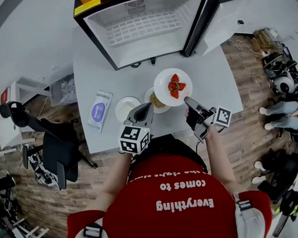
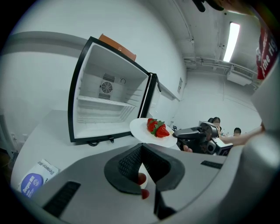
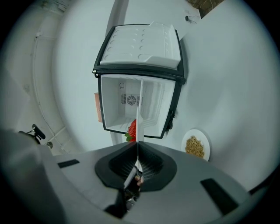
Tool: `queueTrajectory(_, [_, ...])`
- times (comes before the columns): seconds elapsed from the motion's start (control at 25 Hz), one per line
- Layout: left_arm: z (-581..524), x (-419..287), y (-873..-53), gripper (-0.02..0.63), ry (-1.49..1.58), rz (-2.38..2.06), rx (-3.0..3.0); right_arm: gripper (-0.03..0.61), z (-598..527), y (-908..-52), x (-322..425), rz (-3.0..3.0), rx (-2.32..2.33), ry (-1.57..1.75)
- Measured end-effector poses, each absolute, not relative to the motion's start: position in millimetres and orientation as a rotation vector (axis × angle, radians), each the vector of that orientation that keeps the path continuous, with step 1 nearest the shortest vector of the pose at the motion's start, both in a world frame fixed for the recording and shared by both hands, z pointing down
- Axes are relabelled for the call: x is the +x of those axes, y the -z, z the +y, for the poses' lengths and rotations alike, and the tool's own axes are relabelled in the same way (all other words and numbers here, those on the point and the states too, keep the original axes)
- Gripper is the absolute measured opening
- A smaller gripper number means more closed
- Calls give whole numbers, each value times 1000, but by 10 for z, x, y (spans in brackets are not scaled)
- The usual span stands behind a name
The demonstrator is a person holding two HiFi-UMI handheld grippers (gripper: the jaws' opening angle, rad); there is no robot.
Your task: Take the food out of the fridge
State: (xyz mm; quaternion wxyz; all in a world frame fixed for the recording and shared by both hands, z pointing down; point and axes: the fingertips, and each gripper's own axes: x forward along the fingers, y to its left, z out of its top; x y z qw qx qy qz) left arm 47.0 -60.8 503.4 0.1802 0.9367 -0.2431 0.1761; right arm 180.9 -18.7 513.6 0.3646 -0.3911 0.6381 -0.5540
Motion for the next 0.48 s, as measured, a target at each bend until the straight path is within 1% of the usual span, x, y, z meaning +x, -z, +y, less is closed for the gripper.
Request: queueTrajectory(0.48, [-728,225,-5096,-2,-472,-764,2614,20,-180,-5031,2026,1636,-1067,1336])
